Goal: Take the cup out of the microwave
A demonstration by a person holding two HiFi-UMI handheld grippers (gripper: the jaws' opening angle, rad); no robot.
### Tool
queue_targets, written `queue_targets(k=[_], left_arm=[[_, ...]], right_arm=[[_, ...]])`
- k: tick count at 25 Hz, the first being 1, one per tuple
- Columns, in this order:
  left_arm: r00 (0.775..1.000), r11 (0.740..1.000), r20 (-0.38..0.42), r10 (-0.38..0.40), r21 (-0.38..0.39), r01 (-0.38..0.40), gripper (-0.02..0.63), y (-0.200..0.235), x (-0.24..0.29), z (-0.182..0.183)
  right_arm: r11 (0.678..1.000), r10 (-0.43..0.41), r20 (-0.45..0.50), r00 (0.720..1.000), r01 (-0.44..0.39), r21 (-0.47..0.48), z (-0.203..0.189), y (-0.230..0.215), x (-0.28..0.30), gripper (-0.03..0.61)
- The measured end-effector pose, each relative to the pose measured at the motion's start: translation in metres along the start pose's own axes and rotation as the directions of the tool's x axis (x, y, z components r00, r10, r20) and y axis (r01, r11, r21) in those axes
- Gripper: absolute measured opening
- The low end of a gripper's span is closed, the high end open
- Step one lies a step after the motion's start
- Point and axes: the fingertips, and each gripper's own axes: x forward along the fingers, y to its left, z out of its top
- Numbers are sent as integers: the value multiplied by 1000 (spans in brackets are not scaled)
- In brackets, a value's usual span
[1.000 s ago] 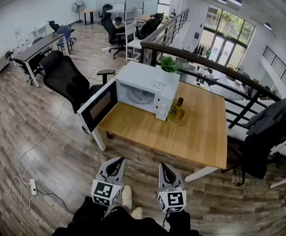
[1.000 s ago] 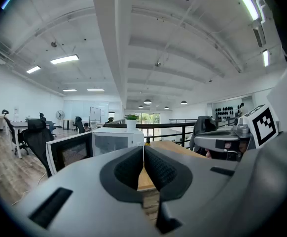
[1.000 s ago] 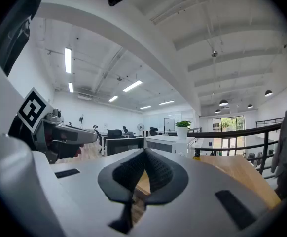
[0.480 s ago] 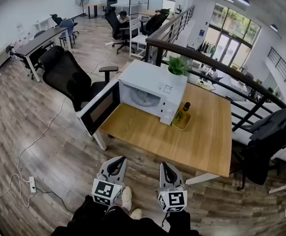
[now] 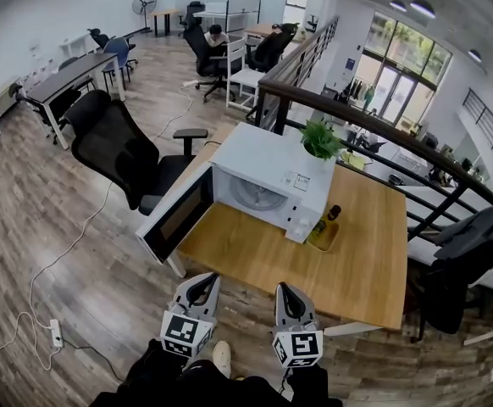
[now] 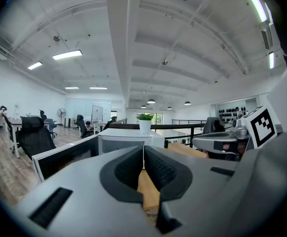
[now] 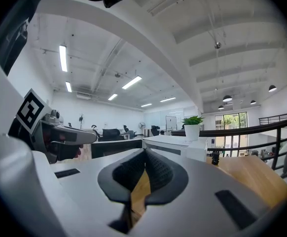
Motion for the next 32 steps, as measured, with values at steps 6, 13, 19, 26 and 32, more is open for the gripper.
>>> queue_targets(k=[6, 13, 19, 26, 32], left_arm=[[1000, 1000, 11, -10, -6, 10, 28, 41, 21, 8], [1000, 1000, 23, -2, -19, 2, 28, 74, 41, 9], [1000, 999, 4, 14, -34, -14, 28, 93, 67, 3], [999, 999, -13, 31, -30, -31, 28, 117, 121, 5], [998, 998, -39, 45, -52, -47, 28, 143, 179, -5]], right_arm=[[1000, -15, 8, 1000, 16, -12, 11, 8, 42, 15], [1000, -14, -10, 1000, 14, -20, 7, 11, 79, 15], [1000, 8, -23, 1000, -8, -10, -2, 2, 116, 15], [999, 34, -45, 998, -33, 15, -12, -27, 176, 15], [998, 58, -80, 995, -56, 28, -30, -54, 239, 15]])
